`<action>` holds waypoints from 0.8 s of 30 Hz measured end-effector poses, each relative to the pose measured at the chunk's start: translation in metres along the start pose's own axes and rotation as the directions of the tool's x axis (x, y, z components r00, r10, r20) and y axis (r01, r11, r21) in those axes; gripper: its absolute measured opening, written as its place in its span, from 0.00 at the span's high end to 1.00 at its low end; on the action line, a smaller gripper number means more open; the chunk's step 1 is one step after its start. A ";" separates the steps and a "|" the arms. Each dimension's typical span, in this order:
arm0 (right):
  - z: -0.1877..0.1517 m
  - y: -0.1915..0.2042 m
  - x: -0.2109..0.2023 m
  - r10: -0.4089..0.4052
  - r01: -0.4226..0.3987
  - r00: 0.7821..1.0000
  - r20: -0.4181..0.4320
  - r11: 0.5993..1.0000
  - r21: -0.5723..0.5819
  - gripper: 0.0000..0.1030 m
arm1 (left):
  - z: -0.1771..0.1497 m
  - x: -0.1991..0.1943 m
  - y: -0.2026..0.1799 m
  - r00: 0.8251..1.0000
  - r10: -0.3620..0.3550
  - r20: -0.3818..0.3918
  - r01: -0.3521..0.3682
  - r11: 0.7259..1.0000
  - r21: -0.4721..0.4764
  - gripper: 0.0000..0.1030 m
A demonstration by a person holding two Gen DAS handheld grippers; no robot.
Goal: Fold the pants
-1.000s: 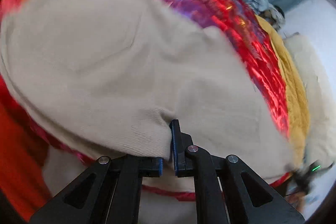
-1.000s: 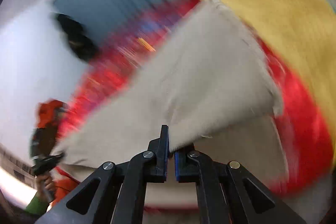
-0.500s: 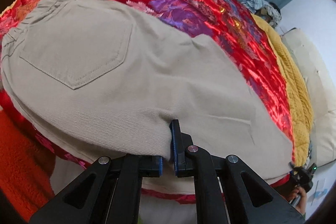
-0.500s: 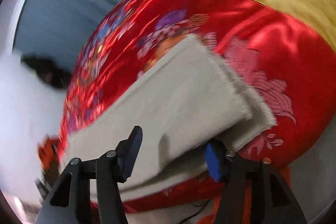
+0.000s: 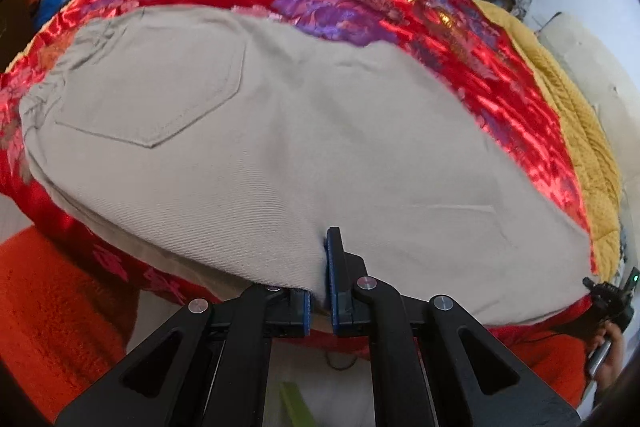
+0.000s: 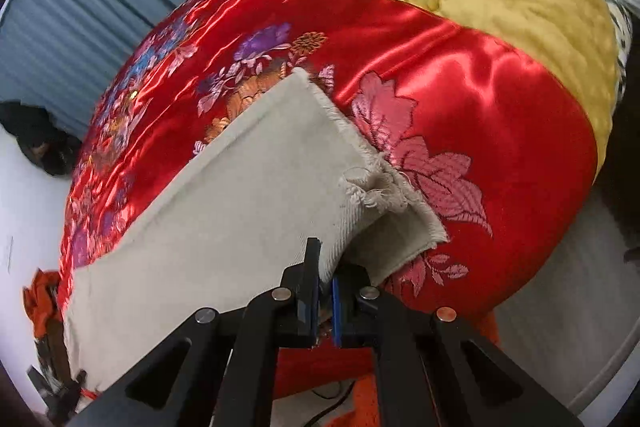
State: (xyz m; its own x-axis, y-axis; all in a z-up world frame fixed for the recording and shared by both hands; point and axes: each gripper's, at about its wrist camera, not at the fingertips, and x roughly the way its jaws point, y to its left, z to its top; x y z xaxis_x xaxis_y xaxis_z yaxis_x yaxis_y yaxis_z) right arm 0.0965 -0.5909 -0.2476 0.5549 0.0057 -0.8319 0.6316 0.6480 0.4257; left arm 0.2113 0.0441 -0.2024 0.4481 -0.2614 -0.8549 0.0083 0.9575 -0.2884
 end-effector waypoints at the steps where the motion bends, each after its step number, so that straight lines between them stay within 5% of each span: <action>1: 0.001 0.001 -0.003 0.006 -0.006 1.000 0.017 1.000 -0.001 0.96 | 0.002 -0.005 0.000 1.000 -0.008 0.012 0.008 1.000 0.001 0.95; 5: -0.002 0.012 -0.021 0.004 -0.001 0.998 0.068 0.999 -0.049 0.96 | 0.003 0.008 -0.004 0.998 0.056 -0.016 -0.055 0.997 0.056 0.96; 9: -0.008 0.001 0.001 -0.048 0.048 0.998 -0.027 0.999 -0.014 0.95 | -0.006 0.026 -0.004 0.992 0.110 -0.065 -0.104 0.991 0.086 0.90; 10: -0.007 0.001 -0.001 -0.052 0.052 0.998 -0.024 0.999 -0.010 0.93 | -0.006 0.021 -0.005 0.992 0.108 -0.064 -0.102 0.991 0.089 0.83; 12: -0.006 0.005 -0.012 -0.087 0.088 0.996 0.014 0.996 -0.034 0.77 | -0.008 0.004 -0.003 0.989 0.129 -0.065 -0.122 0.988 0.098 0.63; 14: -0.010 0.004 -0.022 -0.120 0.122 0.992 0.045 0.992 -0.038 0.55 | -0.012 -0.019 0.000 0.988 0.154 -0.018 -0.152 0.983 0.101 0.59; 18: -0.017 -0.001 -0.064 -0.244 0.255 0.946 0.212 0.967 -0.024 0.53 | -0.004 -0.063 -0.010 0.977 0.175 0.124 -0.190 0.973 0.128 0.53; 21: -0.010 0.019 -0.079 -0.176 0.215 0.948 0.265 0.968 -0.128 0.53 | 0.015 -0.064 -0.034 0.979 0.103 0.178 -0.134 0.976 0.172 0.36; 24: 0.004 0.044 -0.058 -0.045 0.089 0.983 0.179 0.965 -0.246 0.53 | 0.026 -0.033 -0.063 0.980 0.062 0.190 -0.112 0.958 0.265 0.34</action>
State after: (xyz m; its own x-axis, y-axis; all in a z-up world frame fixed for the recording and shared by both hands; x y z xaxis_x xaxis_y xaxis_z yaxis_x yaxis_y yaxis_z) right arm 0.0939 -0.5656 -0.1795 0.6138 -0.1595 -0.7732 0.5259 0.8130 0.2498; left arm 0.2189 -0.0043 -0.1451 0.6096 -0.1735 -0.7735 0.1950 0.9786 -0.0658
